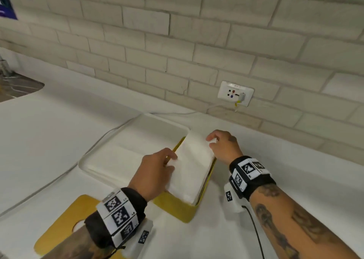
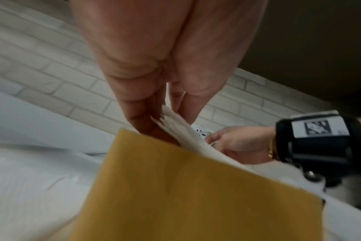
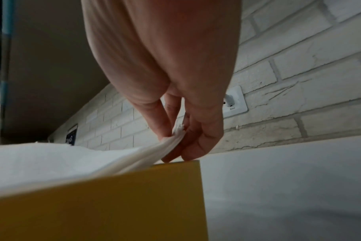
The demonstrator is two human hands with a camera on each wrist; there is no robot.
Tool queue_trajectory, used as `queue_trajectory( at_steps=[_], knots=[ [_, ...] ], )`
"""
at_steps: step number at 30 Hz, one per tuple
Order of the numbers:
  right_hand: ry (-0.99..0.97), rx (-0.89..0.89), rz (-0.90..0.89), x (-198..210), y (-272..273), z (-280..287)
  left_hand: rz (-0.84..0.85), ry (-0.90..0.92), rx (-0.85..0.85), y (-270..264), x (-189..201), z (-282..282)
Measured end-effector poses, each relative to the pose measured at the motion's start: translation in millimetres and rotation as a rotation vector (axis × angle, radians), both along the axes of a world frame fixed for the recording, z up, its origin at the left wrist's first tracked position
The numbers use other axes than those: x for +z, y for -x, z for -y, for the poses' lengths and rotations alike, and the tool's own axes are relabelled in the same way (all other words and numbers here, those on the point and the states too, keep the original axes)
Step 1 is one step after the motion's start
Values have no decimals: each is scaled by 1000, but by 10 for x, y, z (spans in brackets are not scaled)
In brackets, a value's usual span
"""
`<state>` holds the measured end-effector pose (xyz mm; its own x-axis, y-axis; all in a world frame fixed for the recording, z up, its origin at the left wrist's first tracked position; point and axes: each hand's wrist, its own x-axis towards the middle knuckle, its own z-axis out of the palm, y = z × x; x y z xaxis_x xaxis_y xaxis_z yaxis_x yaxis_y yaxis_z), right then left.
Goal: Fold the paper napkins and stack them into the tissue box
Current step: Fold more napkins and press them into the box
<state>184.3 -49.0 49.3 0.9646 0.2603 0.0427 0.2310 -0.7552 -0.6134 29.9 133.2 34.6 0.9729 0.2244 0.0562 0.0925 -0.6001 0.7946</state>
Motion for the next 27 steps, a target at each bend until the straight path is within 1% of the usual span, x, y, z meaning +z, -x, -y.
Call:
queue_trajectory(
  at_steps=[3,6,7,10,15,17,19,21,23,25,27],
  knots=[
    [72,-24,2,-76,47,-133,-39,-123,-89,-83,-51,-83],
    [139,-71,24,-123,153,-241,-107,-326,-191,-142,-78,-124],
    [164,-69,31,-142,180,-262,-131,-367,-223,-151,-78,-125],
    [224,-50,27,-187,219,-287,-211,-446,-319,-160,-29,-104],
    [332,-35,29,-350,238,-315,-278,-592,-429,-154,73,-106],
    [358,-29,50,-372,260,-314,-300,-653,-480,-128,103,-99],
    [374,-25,117,-300,323,-326,-286,-770,-515,-67,178,-102],
    [367,52,188,-161,462,-350,-208,-889,-544,10,262,-95],
    [317,223,118,-15,662,-377,-149,-874,-624,62,295,-64],
    [358,381,4,32,855,-399,-204,-819,-739,72,247,-30],
    [470,440,-51,-37,924,-403,-307,-792,-812,61,140,3]
  ],
)
